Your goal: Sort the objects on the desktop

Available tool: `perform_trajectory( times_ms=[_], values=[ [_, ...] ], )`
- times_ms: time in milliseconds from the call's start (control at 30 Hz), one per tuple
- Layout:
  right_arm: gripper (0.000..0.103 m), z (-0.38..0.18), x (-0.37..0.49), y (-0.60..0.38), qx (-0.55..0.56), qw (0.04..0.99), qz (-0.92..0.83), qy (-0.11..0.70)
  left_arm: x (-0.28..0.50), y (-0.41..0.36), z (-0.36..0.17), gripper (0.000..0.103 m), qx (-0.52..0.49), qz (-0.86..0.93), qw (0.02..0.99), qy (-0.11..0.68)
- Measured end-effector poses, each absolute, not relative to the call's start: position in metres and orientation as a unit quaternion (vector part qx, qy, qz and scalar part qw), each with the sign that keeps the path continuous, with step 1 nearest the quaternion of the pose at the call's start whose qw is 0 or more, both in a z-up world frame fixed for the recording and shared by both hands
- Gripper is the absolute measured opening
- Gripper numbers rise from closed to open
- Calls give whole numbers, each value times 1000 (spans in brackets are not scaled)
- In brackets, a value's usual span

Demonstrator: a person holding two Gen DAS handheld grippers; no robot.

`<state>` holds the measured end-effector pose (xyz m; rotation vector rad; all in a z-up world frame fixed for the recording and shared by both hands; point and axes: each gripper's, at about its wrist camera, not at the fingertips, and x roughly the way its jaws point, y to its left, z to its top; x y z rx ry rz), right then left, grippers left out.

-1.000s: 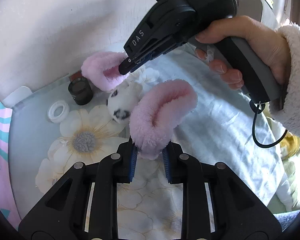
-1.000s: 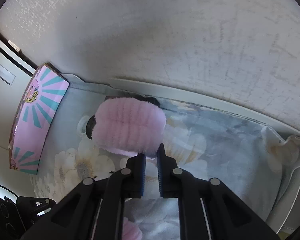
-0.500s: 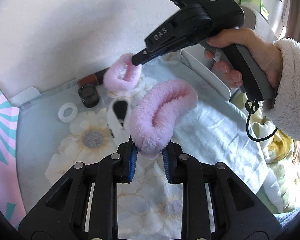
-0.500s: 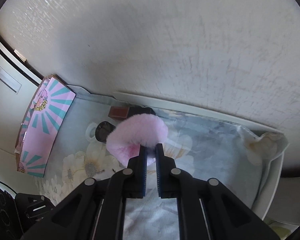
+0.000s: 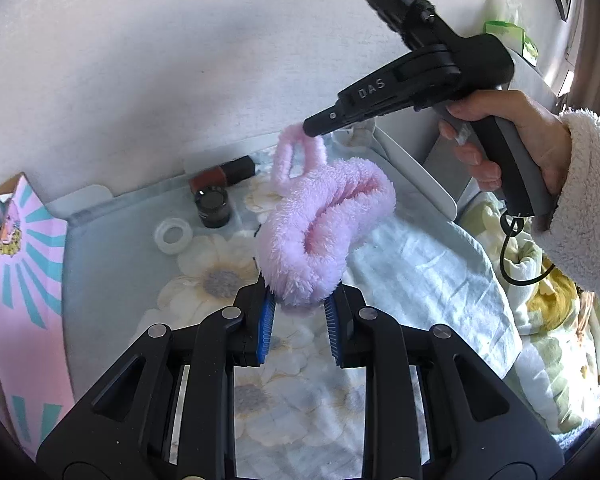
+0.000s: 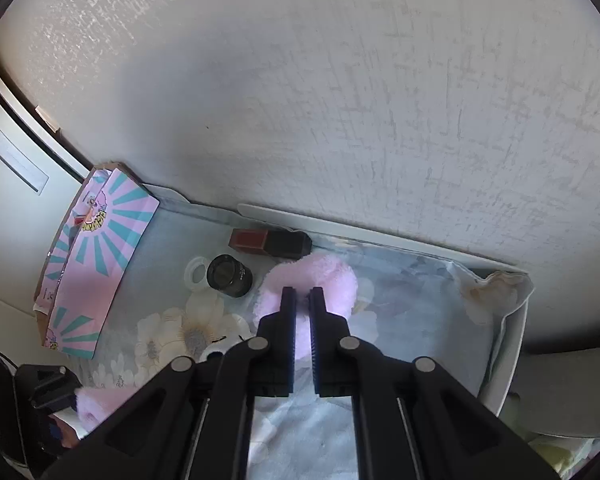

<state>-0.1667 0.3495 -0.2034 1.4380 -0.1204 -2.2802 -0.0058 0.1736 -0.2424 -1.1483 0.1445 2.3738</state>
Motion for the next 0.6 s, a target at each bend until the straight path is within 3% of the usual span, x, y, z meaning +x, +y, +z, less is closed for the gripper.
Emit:
perform_trajectory(
  times_ms=[333, 600],
  values=[
    [5, -169, -155, 342, 514, 210, -831, -16, -5, 147, -217, 20, -416, 876, 239, 50],
    [5, -193, -144, 350, 530, 174, -830, -4, -13, 132, -229, 20, -428, 874, 228, 40]
  ],
)
